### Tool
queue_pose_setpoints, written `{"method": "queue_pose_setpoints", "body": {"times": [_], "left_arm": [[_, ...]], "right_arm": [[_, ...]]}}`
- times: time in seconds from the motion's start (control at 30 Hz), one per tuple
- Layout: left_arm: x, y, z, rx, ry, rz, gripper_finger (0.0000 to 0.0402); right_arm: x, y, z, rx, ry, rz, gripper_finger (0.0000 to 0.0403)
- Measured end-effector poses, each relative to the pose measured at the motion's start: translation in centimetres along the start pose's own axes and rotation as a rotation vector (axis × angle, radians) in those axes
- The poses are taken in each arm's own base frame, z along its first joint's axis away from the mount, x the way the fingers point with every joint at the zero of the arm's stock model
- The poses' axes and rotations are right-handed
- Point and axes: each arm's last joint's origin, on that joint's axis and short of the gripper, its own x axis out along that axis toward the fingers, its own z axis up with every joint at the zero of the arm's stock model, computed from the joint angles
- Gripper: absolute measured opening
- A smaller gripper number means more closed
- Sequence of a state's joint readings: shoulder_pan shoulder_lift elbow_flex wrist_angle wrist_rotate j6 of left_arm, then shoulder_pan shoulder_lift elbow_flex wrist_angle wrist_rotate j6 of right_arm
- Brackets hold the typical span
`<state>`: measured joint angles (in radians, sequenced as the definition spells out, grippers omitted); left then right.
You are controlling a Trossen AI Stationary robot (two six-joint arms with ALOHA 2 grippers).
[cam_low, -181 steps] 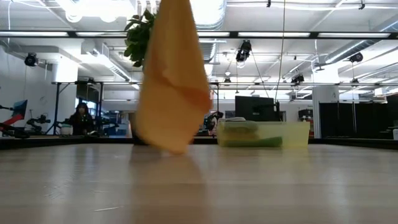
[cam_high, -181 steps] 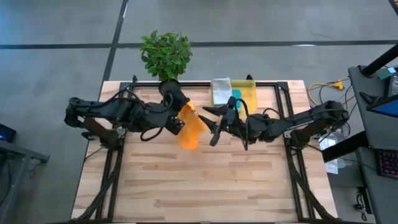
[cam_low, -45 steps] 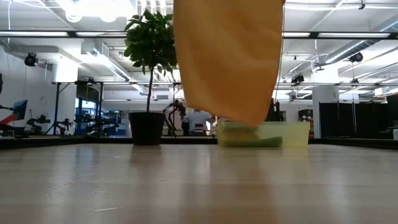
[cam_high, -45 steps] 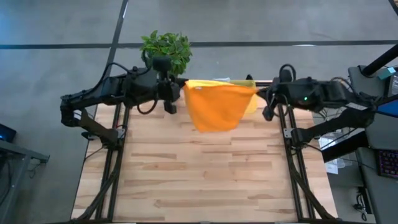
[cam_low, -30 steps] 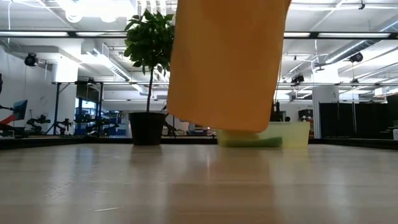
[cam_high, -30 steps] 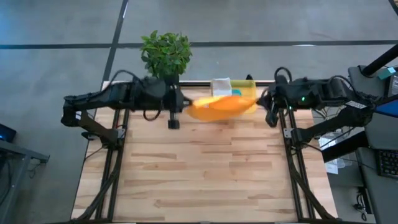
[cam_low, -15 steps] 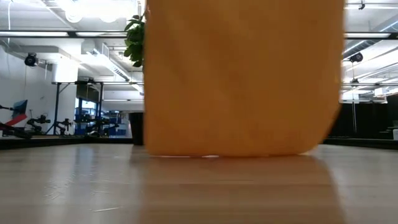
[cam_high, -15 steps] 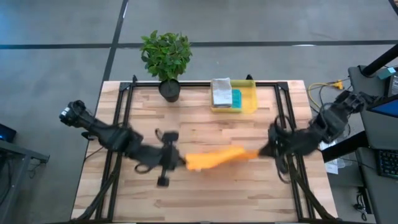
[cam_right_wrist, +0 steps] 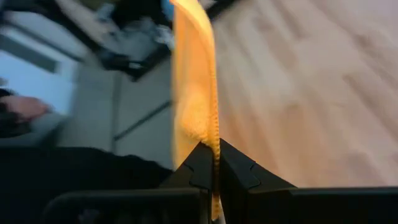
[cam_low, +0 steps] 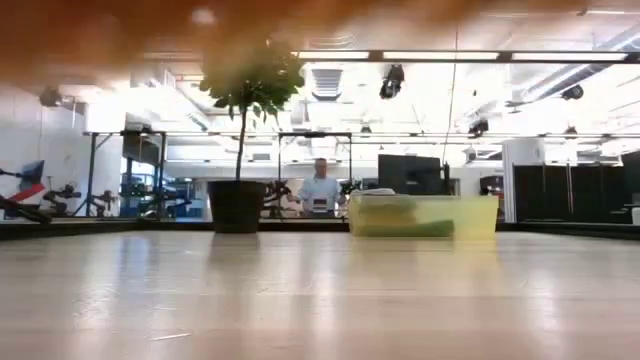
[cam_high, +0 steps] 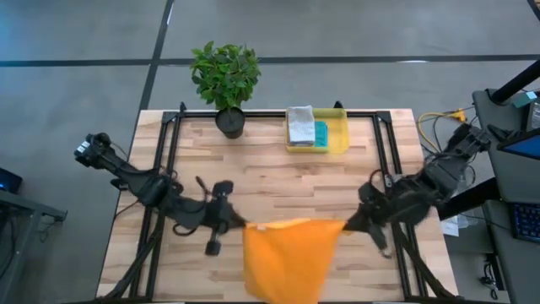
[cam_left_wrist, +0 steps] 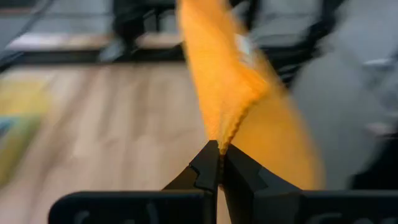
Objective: Fold microfiber towels
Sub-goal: Fold the orange microfiber towel
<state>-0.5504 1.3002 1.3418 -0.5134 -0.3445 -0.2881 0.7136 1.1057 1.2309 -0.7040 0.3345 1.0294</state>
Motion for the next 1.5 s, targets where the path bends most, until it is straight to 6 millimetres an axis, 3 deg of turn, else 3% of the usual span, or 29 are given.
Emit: {"method": "queue_pose_setpoints", "body": {"times": [0.33, 0.57, 0.67, 1.1, 1.33, 1.5], "left_arm": [[2.5, 5.3, -10.3, -0.102, 0.087, 0.199, 0.0000], [4.6, 8.1, -14.7, -0.172, -0.018, 0.265, 0.0000], [5.5, 9.2, -16.4, -0.180, 0.022, 0.293, 0.0000], [10.5, 13.9, -20.0, -0.164, 0.158, 0.424, 0.0000], [12.5, 15.5, -21.4, -0.180, 0.186, 0.469, 0.0000], [12.9, 16.3, -22.1, -0.196, 0.216, 0.501, 0.0000]], "right_arm": [[5.1, -7.1, -1.2, 0.038, 0.116, -0.258, 0.0008], [7.8, -12.8, -0.8, 0.080, 0.107, -0.357, 0.0008], [8.6, -15.2, -0.3, 0.091, 0.124, -0.379, 0.0008], [11.7, -22.1, 2.3, 0.082, 0.174, -0.541, 0.0009], [13.6, -24.7, 3.0, 0.124, 0.177, -0.619, 0.0009], [14.5, -25.9, 2.8, 0.098, 0.206, -0.664, 0.0009]]}}
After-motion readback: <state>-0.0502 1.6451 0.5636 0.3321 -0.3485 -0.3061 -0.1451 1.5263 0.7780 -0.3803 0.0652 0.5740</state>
